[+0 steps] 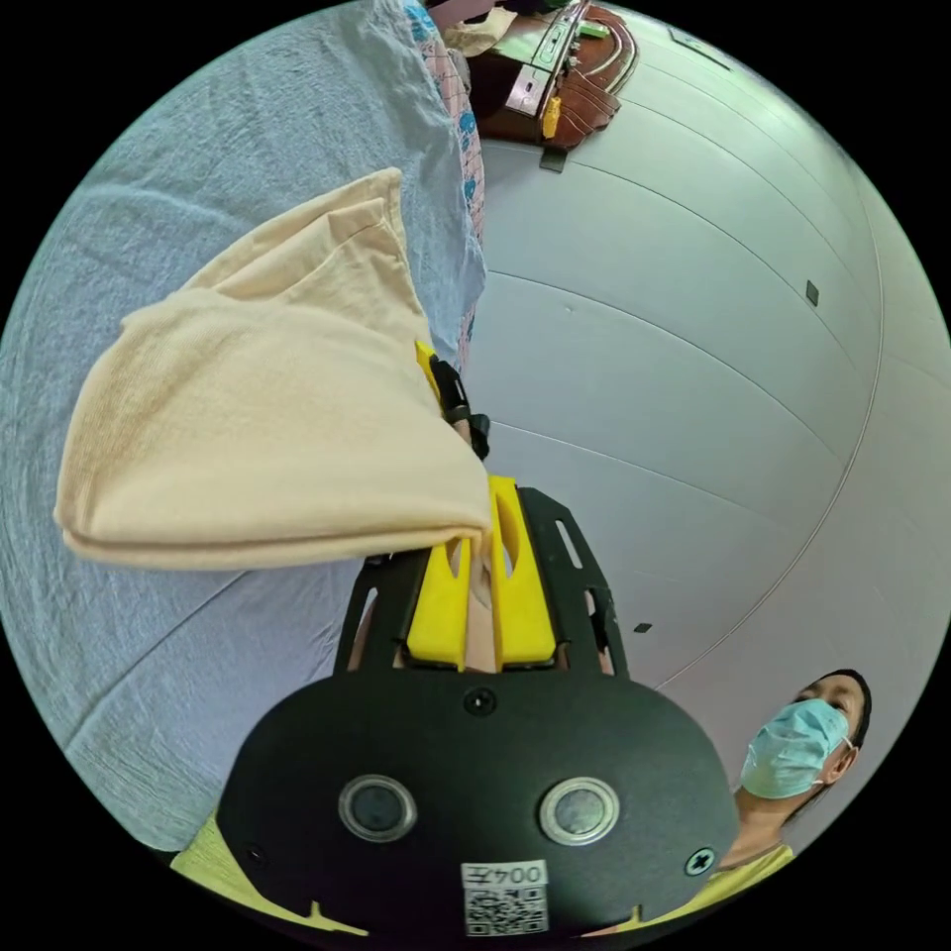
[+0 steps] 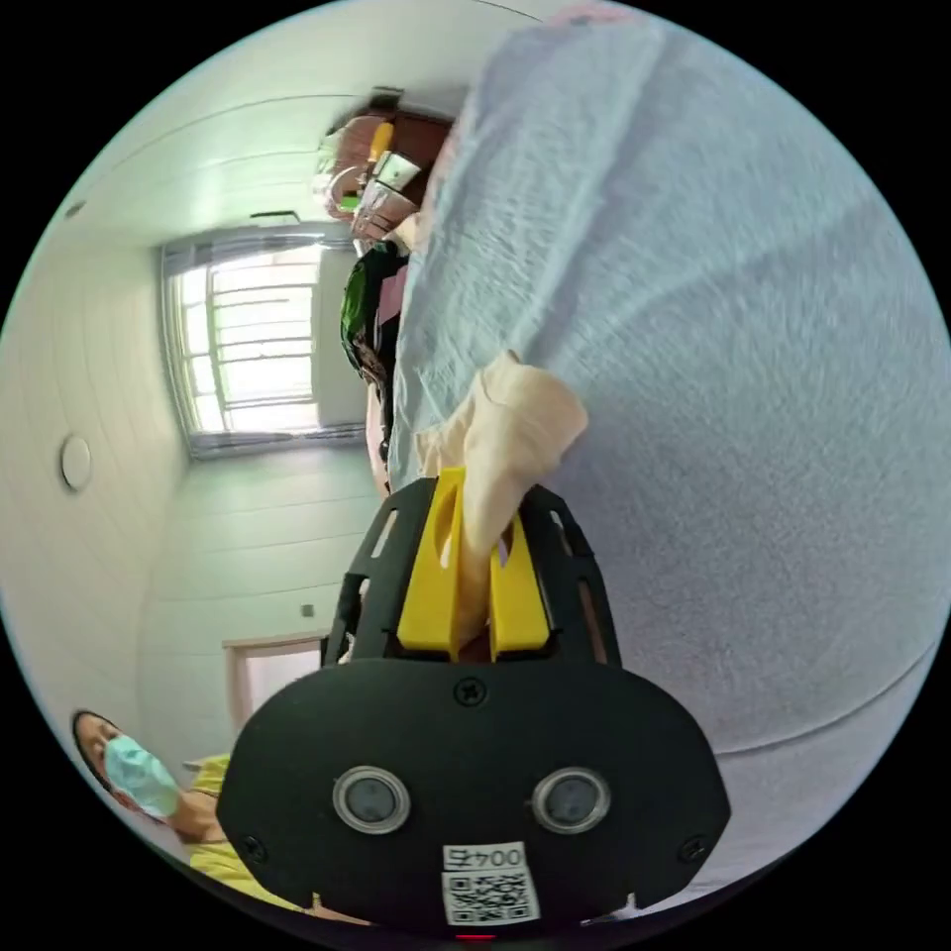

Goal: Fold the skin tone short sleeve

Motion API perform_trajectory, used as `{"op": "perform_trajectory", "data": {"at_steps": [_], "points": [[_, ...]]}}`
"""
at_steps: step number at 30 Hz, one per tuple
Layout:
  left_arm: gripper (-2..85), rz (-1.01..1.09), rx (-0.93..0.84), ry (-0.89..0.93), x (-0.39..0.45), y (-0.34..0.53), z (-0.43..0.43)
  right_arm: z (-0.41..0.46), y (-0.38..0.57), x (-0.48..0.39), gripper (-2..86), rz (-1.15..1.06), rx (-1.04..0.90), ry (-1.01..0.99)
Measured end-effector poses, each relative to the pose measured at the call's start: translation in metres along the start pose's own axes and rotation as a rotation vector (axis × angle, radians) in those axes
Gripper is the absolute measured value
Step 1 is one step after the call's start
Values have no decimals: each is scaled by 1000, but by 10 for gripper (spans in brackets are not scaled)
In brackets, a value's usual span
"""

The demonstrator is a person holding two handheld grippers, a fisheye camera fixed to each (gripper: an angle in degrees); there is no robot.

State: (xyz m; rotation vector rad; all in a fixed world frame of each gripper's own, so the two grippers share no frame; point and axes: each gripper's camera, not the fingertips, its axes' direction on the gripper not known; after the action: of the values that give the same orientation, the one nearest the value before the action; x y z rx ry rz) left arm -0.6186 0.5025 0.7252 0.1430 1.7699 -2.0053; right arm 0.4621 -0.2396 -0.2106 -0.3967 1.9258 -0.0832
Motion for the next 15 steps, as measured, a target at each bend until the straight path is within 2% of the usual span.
{"op": "perform_trajectory", "data": {"at_steps": [6,10,15], "points": [[49,162,-44,-128,-23,40,-2,28,57,-110,27,-408,59,265],[49,255,-35,-139,-37,84,-11,51,112,-183,21,-639,66,422],[48,403,27,-143,-47,161,-33,73,191,-251,16,-863,92,487]]}}
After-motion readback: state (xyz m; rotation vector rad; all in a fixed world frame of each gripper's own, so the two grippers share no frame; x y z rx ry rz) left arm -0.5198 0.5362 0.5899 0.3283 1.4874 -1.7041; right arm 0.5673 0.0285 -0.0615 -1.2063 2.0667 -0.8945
